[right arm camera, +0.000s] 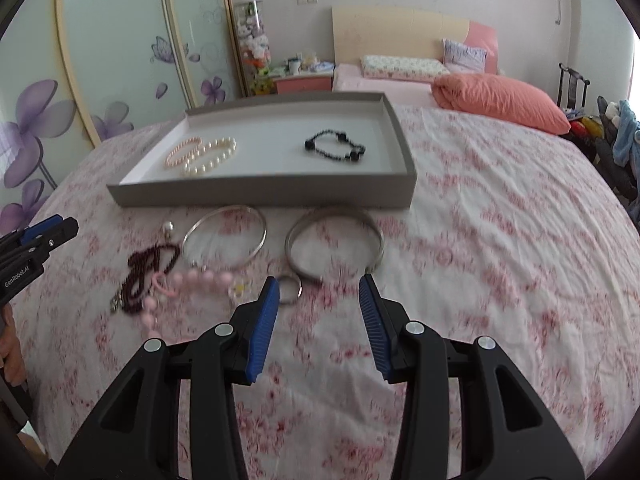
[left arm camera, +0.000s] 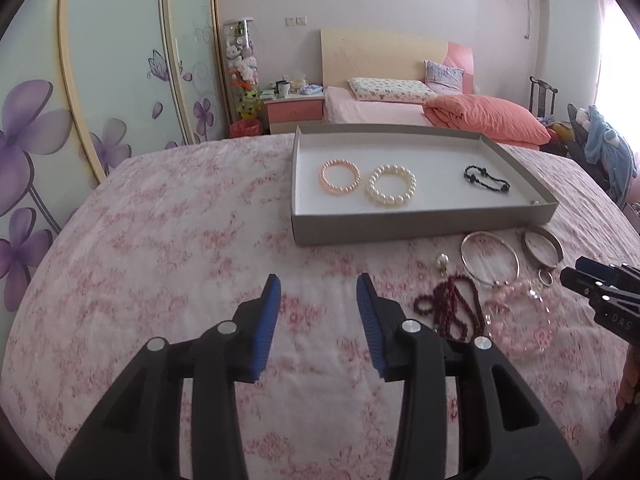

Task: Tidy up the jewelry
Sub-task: 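Withdraw both tools and move the right tool around the wide silver band, then grasp the dark red bead necklace with the left tool while the right tool straddles the silver band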

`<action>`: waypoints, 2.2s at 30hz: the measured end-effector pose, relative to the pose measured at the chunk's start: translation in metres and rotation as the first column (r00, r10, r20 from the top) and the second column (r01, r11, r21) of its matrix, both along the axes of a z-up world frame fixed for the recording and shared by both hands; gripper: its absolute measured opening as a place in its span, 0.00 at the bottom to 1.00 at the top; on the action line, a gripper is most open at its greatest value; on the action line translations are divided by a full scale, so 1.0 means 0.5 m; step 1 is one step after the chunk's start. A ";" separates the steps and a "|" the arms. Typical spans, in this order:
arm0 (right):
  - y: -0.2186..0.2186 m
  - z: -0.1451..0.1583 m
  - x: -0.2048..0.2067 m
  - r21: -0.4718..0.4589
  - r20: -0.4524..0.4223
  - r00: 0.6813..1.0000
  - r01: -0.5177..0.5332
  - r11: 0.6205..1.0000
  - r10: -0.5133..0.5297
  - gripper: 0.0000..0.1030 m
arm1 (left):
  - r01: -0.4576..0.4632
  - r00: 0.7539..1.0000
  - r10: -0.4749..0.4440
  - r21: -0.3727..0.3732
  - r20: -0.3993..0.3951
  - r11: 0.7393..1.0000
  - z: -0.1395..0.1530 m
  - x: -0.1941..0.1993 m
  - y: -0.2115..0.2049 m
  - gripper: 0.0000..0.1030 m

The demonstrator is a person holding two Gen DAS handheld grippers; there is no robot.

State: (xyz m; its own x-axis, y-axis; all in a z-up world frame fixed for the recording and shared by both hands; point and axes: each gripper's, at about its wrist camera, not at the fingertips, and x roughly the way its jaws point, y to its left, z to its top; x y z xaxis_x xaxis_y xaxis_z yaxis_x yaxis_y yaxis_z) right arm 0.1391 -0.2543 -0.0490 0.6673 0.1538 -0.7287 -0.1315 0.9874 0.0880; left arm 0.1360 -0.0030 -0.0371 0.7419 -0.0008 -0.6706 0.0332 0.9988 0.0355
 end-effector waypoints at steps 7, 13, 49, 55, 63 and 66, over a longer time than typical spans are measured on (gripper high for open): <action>-0.012 0.000 0.013 -0.015 -0.003 0.998 0.065 0.998 -0.065 0.39 | 0.016 1.000 -0.016 -0.011 -0.012 1.000 -0.007 -0.005 -0.001 0.40; -0.023 -0.011 0.079 0.011 -0.050 0.993 0.108 0.994 -0.108 0.56 | 0.027 0.999 -0.027 -0.008 -0.024 1.000 -0.014 -0.001 -0.010 0.42; -0.069 -0.026 0.092 -0.068 -0.090 0.975 0.198 0.978 -0.204 0.66 | 0.136 0.986 -0.141 -0.061 -0.094 0.989 -0.030 0.004 -0.056 0.43; -0.076 -0.028 0.078 -0.071 -0.083 0.977 0.193 0.979 -0.198 0.66 | 0.215 0.964 -0.225 -0.079 -0.143 0.973 -0.048 0.024 -0.110 0.43; -0.073 -0.029 0.078 -0.071 -0.082 0.978 0.188 0.980 -0.193 0.66 | 0.235 0.951 -0.248 -0.091 -0.183 0.968 -0.069 0.064 -0.149 0.43; -0.072 -0.030 0.076 -0.074 -0.081 0.979 0.184 0.980 -0.189 0.66 | 0.247 0.947 -0.263 -0.102 -0.186 0.964 -0.068 0.067 -0.156 0.25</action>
